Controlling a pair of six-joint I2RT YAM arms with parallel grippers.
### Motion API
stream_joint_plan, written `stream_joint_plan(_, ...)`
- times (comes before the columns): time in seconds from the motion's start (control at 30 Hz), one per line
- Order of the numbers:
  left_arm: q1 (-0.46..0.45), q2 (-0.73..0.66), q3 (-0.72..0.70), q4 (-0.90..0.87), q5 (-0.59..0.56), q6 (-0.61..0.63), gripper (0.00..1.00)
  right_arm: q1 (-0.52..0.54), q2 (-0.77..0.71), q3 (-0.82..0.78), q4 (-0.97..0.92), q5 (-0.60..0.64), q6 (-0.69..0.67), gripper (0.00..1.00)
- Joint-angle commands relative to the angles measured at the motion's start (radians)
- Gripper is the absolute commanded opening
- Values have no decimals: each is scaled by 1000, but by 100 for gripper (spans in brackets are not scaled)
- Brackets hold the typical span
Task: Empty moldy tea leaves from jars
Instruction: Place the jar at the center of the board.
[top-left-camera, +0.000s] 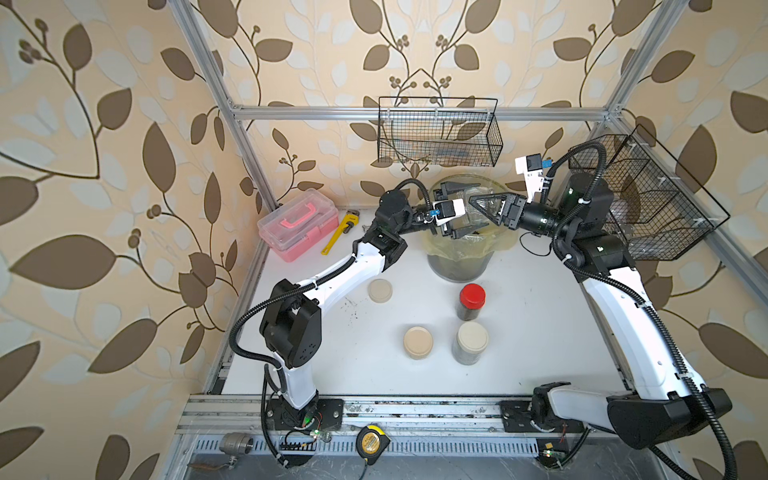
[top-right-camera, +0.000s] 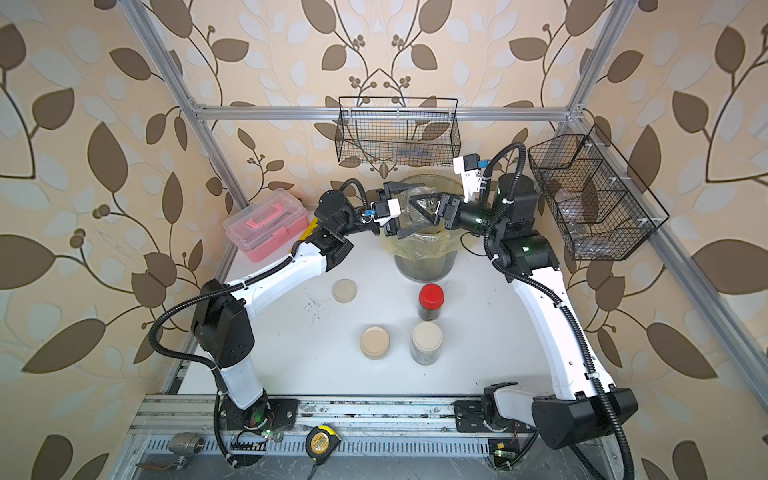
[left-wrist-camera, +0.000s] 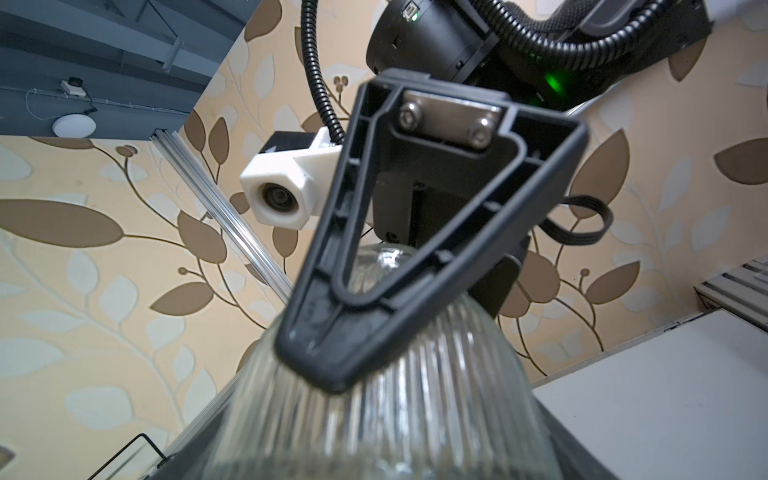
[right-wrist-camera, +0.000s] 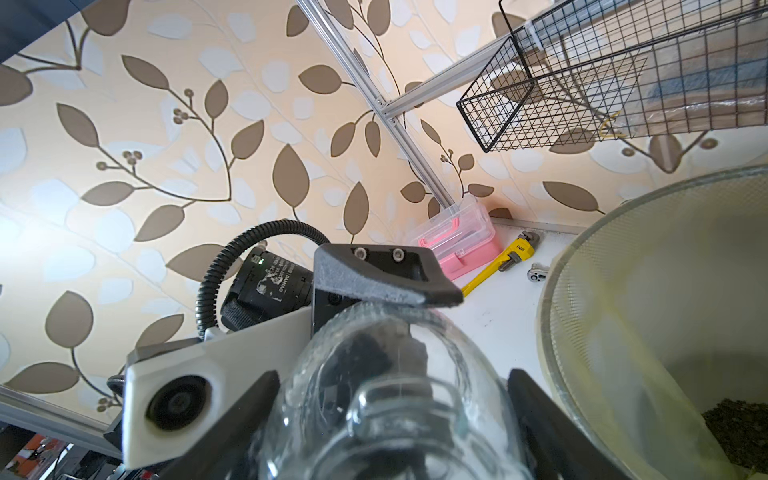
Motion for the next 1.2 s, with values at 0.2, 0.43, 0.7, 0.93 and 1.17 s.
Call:
stream_joint_plan(0.2, 3, -35, 10, -39, 34, -43, 67, 10, -1, -16, 34, -9, -2, 56)
stream_joint_plan(0.43, 3, -76, 58, -260, -72, -115, 56, -1, -65, -44, 50, 95, -23, 100)
stream_joint_plan(0.7, 3, -135, 67, -401, -256, -286, 48, -12, -115, -70, 95, 160, 13, 100)
stream_joint_plan(0.93, 5, -244, 75, -659, -539, -430, 40, 3, -190, -111, 75, 268, -48, 100)
stream_joint_plan(1.17, 10, -310, 165, -1122, -915, -561, 40, 84, -203, -90, -29, 364, -182, 100)
